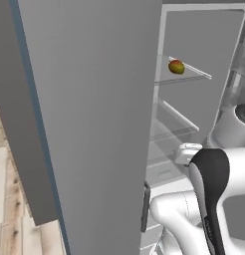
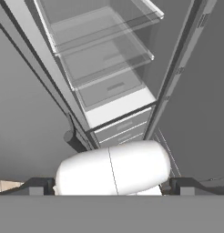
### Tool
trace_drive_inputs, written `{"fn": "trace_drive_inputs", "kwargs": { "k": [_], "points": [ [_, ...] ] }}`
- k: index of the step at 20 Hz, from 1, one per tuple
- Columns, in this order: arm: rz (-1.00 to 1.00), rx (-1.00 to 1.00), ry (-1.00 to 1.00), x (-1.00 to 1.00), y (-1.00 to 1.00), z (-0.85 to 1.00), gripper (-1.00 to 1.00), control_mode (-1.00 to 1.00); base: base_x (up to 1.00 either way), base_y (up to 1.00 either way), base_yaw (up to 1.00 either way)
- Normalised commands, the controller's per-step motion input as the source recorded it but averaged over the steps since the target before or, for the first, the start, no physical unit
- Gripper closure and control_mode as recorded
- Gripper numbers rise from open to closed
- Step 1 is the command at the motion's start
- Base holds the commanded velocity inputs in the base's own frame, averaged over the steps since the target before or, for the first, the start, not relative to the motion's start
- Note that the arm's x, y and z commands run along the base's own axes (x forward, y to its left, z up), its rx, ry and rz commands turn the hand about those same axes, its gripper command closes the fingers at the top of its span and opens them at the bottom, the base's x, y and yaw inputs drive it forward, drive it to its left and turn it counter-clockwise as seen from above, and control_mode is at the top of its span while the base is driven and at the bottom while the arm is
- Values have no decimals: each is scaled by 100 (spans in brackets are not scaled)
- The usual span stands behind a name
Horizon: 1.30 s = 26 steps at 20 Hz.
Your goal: Pick the mango and orange from the fridge and place them inside the tupperware on the counter.
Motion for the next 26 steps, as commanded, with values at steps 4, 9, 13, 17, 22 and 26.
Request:
{"fn": "trace_drive_inputs", "kwargs": {
  "k": [4, 9, 13, 17, 22, 26],
  "points": [
    [0, 0, 0, 0, 0, 0, -100, 100, 34, -23, 0],
    [0, 0, 0, 0, 0, 0, -100, 100, 13, -15, 0],
    [0, 0, 0, 0, 0, 0, -100, 100, 4, 0, 0],
    [0, 1, -1, 0, -22, 3, -100, -100, 3, -7, 0],
    [0, -2, -23, 0, -52, 47, -100, -100, 0, 0, 0],
    [0, -14, -16, 22, -22, 73, -100, -100, 0, 0, 0]
  ]
}}
